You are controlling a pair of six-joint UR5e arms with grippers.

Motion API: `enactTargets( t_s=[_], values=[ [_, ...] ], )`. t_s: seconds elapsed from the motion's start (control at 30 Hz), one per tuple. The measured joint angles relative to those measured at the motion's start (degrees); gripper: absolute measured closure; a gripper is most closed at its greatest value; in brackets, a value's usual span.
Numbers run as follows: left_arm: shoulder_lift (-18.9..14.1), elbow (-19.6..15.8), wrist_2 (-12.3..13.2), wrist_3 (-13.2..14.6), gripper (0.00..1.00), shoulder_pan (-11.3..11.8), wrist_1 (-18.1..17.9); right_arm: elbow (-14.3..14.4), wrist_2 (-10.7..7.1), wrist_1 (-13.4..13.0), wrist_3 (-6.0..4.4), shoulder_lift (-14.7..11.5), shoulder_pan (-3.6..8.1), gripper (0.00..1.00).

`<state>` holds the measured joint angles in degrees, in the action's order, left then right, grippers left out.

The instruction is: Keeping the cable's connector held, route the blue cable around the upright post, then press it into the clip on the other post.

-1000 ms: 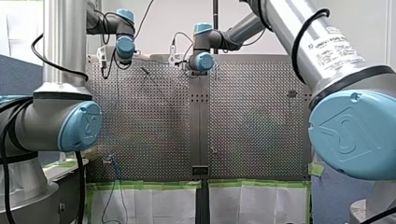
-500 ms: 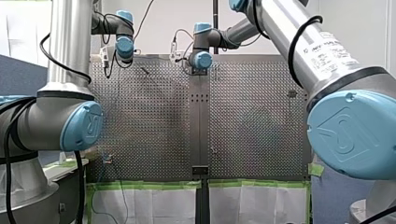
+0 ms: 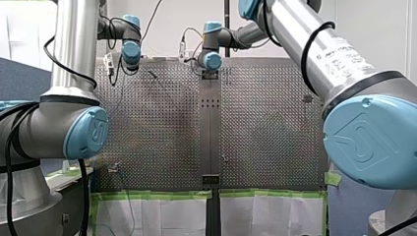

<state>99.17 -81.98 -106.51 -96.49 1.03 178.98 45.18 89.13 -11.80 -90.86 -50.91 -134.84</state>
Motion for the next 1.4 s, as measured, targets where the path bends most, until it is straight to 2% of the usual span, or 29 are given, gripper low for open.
enactTargets(
  t_s=[0.17, 0.33, 0.53, 0.7, 0.83, 0.9, 0.97, 1.0, 1.03, 1.07, 1.13, 1.2, 1.23, 1.27, 1.3, 1.4],
  values=[
    [1.1, 0.0, -0.1, -1.1, 1.00, -0.4, 1.2, 0.8, 0.56, 1.3, 1.41, 0.6, 0.05, 1.00],
    [2.3, 0.0, 0.0, -2.1, 1.00, -0.4, 1.2, 3.3, 1.44, 1.3, 2.25, 0.8, 0.23, 1.00],
    [3.5, 0.0, -0.1, -3.7, 1.00, -0.5, 1.2, 6.9, 2.11, 1.1, 3.03, 1.1, 0.42, 1.00],
    [4.7, 0.0, 0.1, -6.2, 1.00, -0.7, 1.3, 8.8, 2.35, 1.1, 3.66, 1.7, 0.58, 1.00],
    [6.7, 0.0, 0.8, -7.1, 1.00, -1.2, 2.0, 10.0, 2.68, 1.1, 3.87, 2.8, 0.43, 1.00],
    [7.6, 0.0, 1.4, -7.3, 0.90, -1.6, 2.2, 10.6, 3.01, 1.0, 3.89, 3.1, 0.36, 1.00],
    [8.1, 0.0, 1.7, -7.7, 0.86, -1.8, 2.3, 11.5, 3.31, 0.7, 3.91, 3.3, 0.29, 1.00],
    [8.2, 0.0, 1.7, -7.9, 0.78, -1.9, 2.4, 11.9, 3.40, 0.5, 3.91, 3.4, 0.27, 1.00],
    [8.2, -0.1, 1.8, -8.1, 0.78, -1.9, 2.4, 12.4, 3.48, 0.3, 3.92, 3.5, 0.26, 1.00],
    [8.3, -0.1, 1.8, -8.5, 0.70, -2.0, 2.4, 12.7, 3.52, 0.1, 3.94, 3.6, 0.24, 1.00],
    [8.3, -0.3, 1.8, -9.1, 0.70, -2.0, 2.4, 13.5, 3.57, -0.2, 4.00, 3.9, 0.19, 1.00],
    [8.3, -0.5, 1.8, -9.6, 0.25, -2.0, 2.6, 14.1, 3.59, -0.5, 4.02, 4.1, 0.17, 1.00],
    [8.3, -0.6, 1.8, -9.9, 0.25, -2.0, 2.7, 14.4, 3.59, -0.7, 4.05, 4.2, 0.16, 1.00],
    [8.4, -0.8, 1.6, -10.3, 0.08, -2.0, 2.9, 14.7, 3.60, -0.8, 4.08, 4.3, 0.14, 1.00],
    [8.4, -0.8, 1.5, -10.7, 0.03, -2.0, 3.0, 14.9, 3.60, -0.9, 4.12, 4.5, 0.11, 1.00],
    [8.4, -0.9, 1.1, -11.8, 0.00, -2.1, 3.2, 15.5, 3.68, -1.2, 4.26, 5.3, 0.04, 1.00]
  ],
)
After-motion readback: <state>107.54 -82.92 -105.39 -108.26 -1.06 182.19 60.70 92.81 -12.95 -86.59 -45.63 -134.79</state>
